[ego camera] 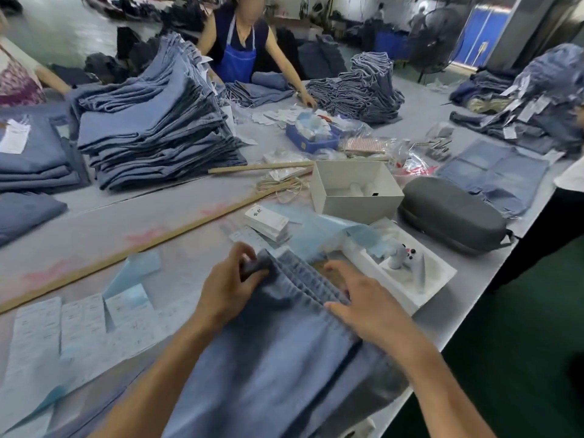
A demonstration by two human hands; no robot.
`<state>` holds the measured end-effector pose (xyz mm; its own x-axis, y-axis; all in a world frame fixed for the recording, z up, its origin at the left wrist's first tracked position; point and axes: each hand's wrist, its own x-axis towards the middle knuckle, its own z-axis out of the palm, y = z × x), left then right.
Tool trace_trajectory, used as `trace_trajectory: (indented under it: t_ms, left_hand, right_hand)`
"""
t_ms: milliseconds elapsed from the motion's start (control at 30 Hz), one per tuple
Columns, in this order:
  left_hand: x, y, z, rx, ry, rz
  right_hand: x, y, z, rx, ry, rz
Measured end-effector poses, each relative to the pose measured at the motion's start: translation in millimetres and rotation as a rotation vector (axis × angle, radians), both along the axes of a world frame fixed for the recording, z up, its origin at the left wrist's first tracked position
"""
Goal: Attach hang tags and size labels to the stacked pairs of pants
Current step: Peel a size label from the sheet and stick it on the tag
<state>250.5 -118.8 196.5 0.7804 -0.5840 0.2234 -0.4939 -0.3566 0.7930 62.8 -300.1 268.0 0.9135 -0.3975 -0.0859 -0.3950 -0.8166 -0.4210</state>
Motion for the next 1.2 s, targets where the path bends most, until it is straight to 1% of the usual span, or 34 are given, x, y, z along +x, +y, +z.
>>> trace_trajectory:
  t_ms: [33,67,133,167,200,233,267,300,367,433,500,533,567,600,633,700,733,767,867,933,967,1000,1067,1133,1200]
  left_hand:
    - [-11,-5,-18,0.123,-0.092,0.051]
    - [-20,-8,-32,0.171,-0.14,0.092]
    - [-23,-7,-45,0.155,-0.206,0.132]
    - [-22,-6,-46,0.151,-0.235,0.132]
    - [-22,-6,-45,0.153,-0.262,0.132]
    - [-22,-5,-44,0.155,-0.289,0.135]
    - [-23,-4,-43,0.159,-0.307,0.135]
    - [-26,-3,-41,0.167,-0.313,0.128]
    - [-28,-3,-38,0.191,-0.356,0.104]
    - [-27,-3,-34,0.206,-0.432,0.082]
    - [-28,-2,-31,0.181,-0.505,0.082]
    - [-27,-2,-28,0.16,-0.525,0.087]
    - [-27,-4,-24,0.139,-0.532,0.085]
    - [-28,-9,-17,0.114,-0.53,0.069]
    - [-29,-16,-7,0.072,-0.512,0.032]
    - [-34,-37,19,-0.043,-0.383,-0.103]
    - [-36,-49,33,-0.067,-0.314,-0.186]
    - [-37,-60,46,-0.055,-0.298,-0.264]
    - [-41,-77,65,0.117,-0.431,-0.445]
    - [-43,-73,64,0.243,-0.542,-0.457]
    - [-44,-70,61,0.287,-0.574,-0.421]
    - [-45,-67,56,0.319,-0.568,-0.372]
    - [-46,-63,50,0.357,-0.447,-0.288]
    - [-44,-63,49,0.366,-0.292,-0.271]
    - [-40,-68,52,0.349,-0.223,-0.233]
  right_hand:
    - [1,-9,-19,0.056,0.069,-0.052]
    - [-1,-17,-39,0.157,0.072,-0.11]
    - [-7,-30,-64,0.349,-0.075,-0.27]
    - [-9,-37,-69,0.387,-0.154,-0.353]
    - [-9,-44,-71,0.361,-0.187,-0.416]
    - [-8,-50,-70,0.303,-0.175,-0.446]
    - [-6,-55,-68,0.253,-0.121,-0.452]
    - [-4,-59,-67,0.257,-0.059,-0.444]
    - [3,-59,-62,0.404,0.029,-0.412]
    - [6,-57,-58,0.494,0.009,-0.4]
    - [6,-56,-51,0.542,-0.021,-0.401]
    - [7,-55,-45,0.539,0.001,-0.382]
    - [7,-53,-40,0.498,0.019,-0.356]
    - [7,-50,-37,0.384,0.03,-0.324]
    - [7,-44,-32,0.212,-0.007,-0.285]
    - [5,-23,-26,-0.111,-0.199,-0.181]
    - [2,-9,-23,-0.194,-0.283,-0.125]
    - [-1,6,-21,-0.238,-0.331,-0.077]
    - [-17,34,-27,-0.383,-0.419,0.025]
    - [-27,41,-36,-0.41,-0.486,0.041]
    - [-32,43,-41,-0.398,-0.518,0.036]
    - [-35,44,-45,-0.39,-0.552,0.024]
    - [-38,52,-52,-0.374,-0.583,0.003]
    - [-37,60,-56,-0.369,-0.571,0.037]
    - [-33,67,-53,-0.357,-0.519,0.09]
